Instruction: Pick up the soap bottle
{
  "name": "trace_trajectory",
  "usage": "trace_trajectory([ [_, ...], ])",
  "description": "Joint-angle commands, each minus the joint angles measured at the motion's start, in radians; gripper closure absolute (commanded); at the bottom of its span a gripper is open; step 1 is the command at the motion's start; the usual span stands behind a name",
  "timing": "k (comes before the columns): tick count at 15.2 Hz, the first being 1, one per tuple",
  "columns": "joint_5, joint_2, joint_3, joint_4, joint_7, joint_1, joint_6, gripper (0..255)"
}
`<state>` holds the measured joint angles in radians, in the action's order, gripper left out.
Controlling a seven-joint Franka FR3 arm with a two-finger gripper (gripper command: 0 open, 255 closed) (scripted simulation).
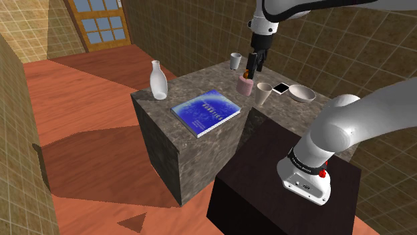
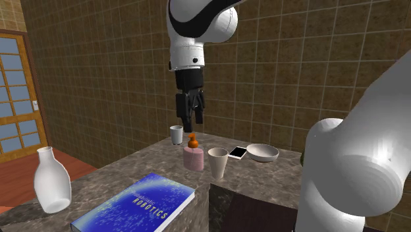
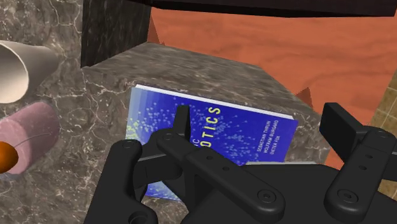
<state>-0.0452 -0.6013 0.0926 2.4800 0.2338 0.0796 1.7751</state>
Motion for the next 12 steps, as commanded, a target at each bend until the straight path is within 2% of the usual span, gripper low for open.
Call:
trace_trajectory([
  [1, -0.019, 0.053, 0.029, -0.011, 0.036, 0.013, 0.046, 0],
  [7, -0.052, 0.236, 0.115, -0.066, 0.146, 0.044, 0.184, 0],
  [12, -0.046, 0.407, 0.179, -0.148, 0.242, 0.063, 0.282, 0],
])
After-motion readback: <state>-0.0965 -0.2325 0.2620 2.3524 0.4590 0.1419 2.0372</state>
